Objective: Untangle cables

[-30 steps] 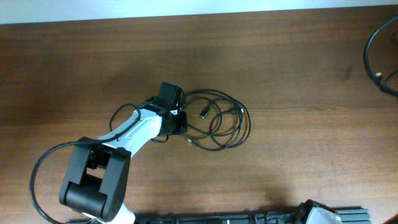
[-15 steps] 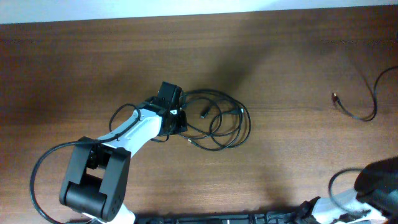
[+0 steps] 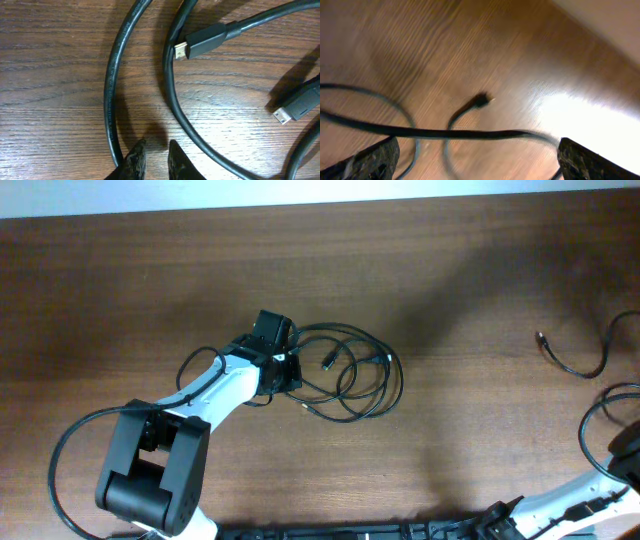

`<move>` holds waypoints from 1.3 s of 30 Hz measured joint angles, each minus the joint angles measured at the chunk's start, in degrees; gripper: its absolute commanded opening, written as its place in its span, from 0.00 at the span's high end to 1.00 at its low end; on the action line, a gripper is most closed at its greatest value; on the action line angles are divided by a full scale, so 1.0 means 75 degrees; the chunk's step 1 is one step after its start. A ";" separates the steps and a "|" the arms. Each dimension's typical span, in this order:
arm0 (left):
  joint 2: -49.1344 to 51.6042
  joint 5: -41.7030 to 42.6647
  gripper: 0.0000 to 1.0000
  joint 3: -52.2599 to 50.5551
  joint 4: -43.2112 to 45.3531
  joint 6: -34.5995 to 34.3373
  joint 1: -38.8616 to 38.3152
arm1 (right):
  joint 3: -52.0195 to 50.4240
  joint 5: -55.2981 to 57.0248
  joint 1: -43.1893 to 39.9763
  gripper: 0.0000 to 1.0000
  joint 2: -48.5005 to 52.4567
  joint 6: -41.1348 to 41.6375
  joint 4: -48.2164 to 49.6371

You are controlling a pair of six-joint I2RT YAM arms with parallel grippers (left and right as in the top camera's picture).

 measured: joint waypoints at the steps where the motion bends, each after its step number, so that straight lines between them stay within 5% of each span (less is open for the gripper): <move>1: 0.0000 0.0006 0.75 0.0000 0.0009 -0.0003 0.0000 | 0.0000 -0.0306 -0.0017 0.01 -0.0041 0.0023 -0.0119; 3: 0.0000 0.0032 0.52 0.0000 0.0020 -0.0026 0.0000 | 0.0000 -0.1151 -0.0009 0.01 -0.0233 0.0041 -0.0335; 10: -0.0041 -0.0006 0.01 0.0064 0.0108 0.0003 -0.0009 | 0.0003 -0.3261 0.0455 0.01 -0.2063 0.0102 -0.1728; 16: -0.0052 -0.0146 0.01 0.0102 0.0090 0.0029 -0.0006 | 0.0003 -0.3719 0.1763 0.01 -0.3279 -0.0157 -0.3445; 21: -0.0096 -0.0149 0.01 0.0111 -0.0189 0.0029 0.0003 | -0.0373 -0.3821 0.3316 0.01 -0.4191 -0.0149 -0.3480; 30: -0.1731 0.0353 0.01 -0.0006 -0.0335 0.0023 0.0015 | -0.2538 -0.3891 0.6129 0.01 -0.5980 0.0670 -0.2168; 39: -0.3147 0.0382 0.00 -0.0006 -0.0434 0.0023 0.0015 | -0.5394 -0.3891 0.7691 0.01 -0.6528 0.1049 0.0323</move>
